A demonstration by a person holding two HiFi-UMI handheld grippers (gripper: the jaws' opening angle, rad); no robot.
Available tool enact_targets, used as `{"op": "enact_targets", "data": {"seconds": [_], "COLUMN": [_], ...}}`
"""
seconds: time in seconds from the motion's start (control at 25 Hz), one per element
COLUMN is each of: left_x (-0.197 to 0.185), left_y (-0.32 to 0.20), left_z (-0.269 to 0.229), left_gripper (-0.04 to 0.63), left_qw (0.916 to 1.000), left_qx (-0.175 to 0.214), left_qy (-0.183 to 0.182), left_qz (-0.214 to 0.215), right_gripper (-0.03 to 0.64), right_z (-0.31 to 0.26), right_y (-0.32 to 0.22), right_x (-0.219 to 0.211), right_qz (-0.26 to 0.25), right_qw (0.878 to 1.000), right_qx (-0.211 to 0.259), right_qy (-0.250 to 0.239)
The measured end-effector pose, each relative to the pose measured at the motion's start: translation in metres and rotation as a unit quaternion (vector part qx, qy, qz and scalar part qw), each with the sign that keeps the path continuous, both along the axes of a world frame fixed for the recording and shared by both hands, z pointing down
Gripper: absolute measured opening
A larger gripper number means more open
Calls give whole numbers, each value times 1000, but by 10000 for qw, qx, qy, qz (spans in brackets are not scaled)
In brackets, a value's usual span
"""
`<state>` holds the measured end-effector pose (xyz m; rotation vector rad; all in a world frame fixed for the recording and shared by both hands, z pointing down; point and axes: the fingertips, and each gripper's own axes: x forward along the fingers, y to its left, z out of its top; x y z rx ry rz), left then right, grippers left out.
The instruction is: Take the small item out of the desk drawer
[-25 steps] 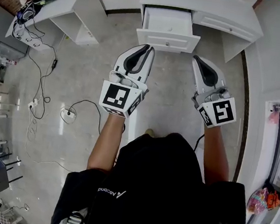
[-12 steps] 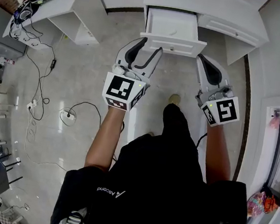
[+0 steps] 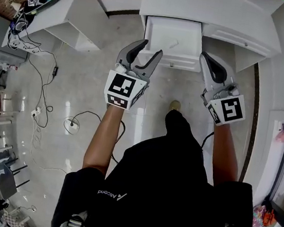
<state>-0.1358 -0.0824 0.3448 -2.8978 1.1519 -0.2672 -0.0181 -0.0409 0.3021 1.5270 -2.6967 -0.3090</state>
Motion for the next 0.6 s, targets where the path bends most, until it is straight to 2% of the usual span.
{"op": "enact_targets", "data": {"seconds": [0.12,0.24,0.36,0.6], "left_x": [25,52,79,122], "left_y": [-50,-102,-148,-205], "left_z": [24,45,74,149], "left_gripper": [195,195,195,195], "left_qw": [9988,9974,9939,9751], "left_qx": [-283,-313,-562,-1287], "left_qy": [-402,-634,-925,-1745], "left_qz": [31,100,205,466], "right_gripper": [0,2,0,1], "right_z": [10,24,39,68], "right_y": [-48,-98,-146,-208], "right_x": [27,53,76,119], "right_qz": [-30,-63,-97,-190], "right_qw": [9999,9996,9992,9981], "right_qx": [-143,-280,-373,-581], "right_qy": [8,18,44,48]}}
